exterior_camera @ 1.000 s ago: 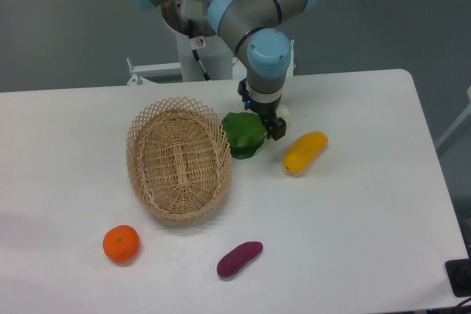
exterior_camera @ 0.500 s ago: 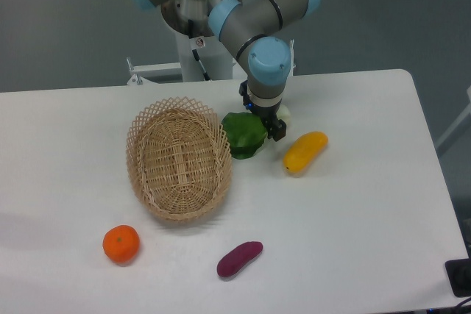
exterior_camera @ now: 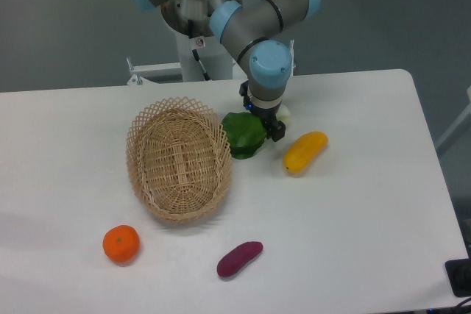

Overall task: Pick up the green vegetable from the table
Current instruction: 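Close the gripper on the leafy end of the green bok choy, then lift the bok choy and carry it away from the basket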

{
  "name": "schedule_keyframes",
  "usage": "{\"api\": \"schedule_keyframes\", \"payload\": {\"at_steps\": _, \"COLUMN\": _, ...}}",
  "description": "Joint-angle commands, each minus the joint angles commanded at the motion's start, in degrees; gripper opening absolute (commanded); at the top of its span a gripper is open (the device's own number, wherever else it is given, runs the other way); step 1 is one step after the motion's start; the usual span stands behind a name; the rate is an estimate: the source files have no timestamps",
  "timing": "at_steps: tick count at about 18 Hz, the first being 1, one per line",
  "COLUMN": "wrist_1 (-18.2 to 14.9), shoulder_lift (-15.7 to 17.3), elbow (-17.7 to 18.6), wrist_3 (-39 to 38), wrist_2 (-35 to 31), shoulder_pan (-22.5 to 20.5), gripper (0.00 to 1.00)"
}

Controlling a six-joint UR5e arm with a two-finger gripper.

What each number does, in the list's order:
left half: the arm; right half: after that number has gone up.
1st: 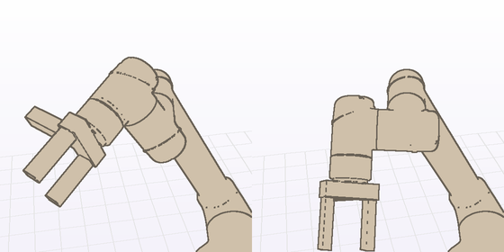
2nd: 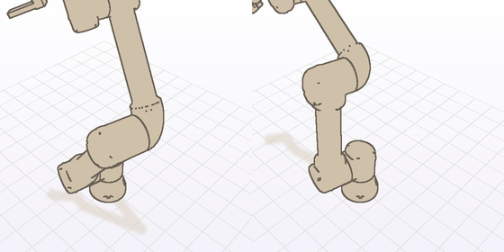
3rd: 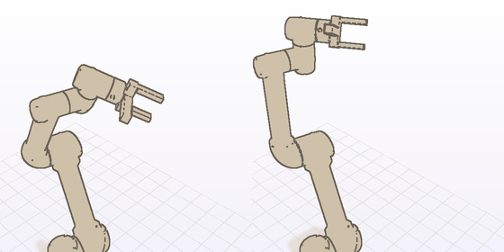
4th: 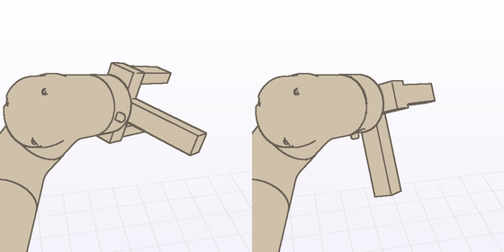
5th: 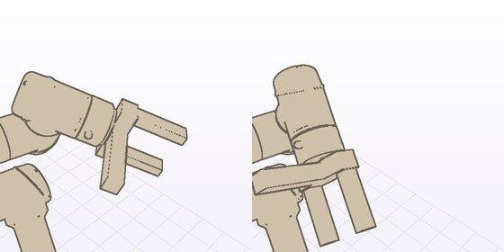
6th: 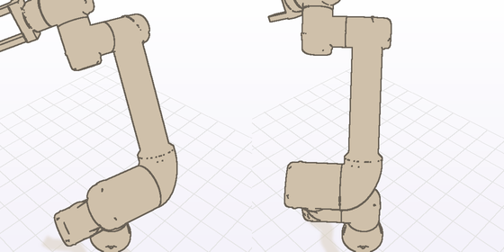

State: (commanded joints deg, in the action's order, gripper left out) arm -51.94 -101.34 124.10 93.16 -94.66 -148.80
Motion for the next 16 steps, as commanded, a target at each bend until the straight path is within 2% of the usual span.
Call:
{"api": "schedule_keyframes", "payload": {"at_steps": 1, "wrist_1": 0.1, "shoulder_lift": 0.0, "elbow": -0.2, "wrist_3": 0.1, "wrist_2": 0.0, "shoulder_pan": -0.3, "gripper": 0.48}}
{"api": "schedule_keyframes", "payload": {"at_steps": 3, "wrist_1": 0.0, "shoulder_lift": 0.2, "elbow": -0.4, "wrist_3": 0.2, "wrist_2": 0.1, "shoulder_pan": -0.4, "gripper": 0.43}}
{"api": "schedule_keyframes", "payload": {"at_steps": 7, "wrist_1": -0.1, "shoulder_lift": 0.6, "elbow": -1.4, "wrist_3": 0.4, "wrist_2": 0.2, "shoulder_pan": -1.3, "gripper": 0.42}}
{"api": "schedule_keyframes", "payload": {"at_steps": 12, "wrist_1": -1.3, "shoulder_lift": 0.9, "elbow": -4.7, "wrist_3": 0.4, "wrist_2": 0.0, "shoulder_pan": -1.5, "gripper": 0.42}}
{"api": "schedule_keyframes", "payload": {"at_steps": 14, "wrist_1": -3.6, "shoulder_lift": 1.0, "elbow": -6.8, "wrist_3": 0.3, "wrist_2": 0.0, "shoulder_pan": -1.8, "gripper": 0.42}}
{"api": "schedule_keyframes", "payload": {"at_steps": 16, "wrist_1": -7.6, "shoulder_lift": 1.0, "elbow": -9.8, "wrist_3": 0.2, "wrist_2": 0.0, "shoulder_pan": -1.8, "gripper": 0.42}}
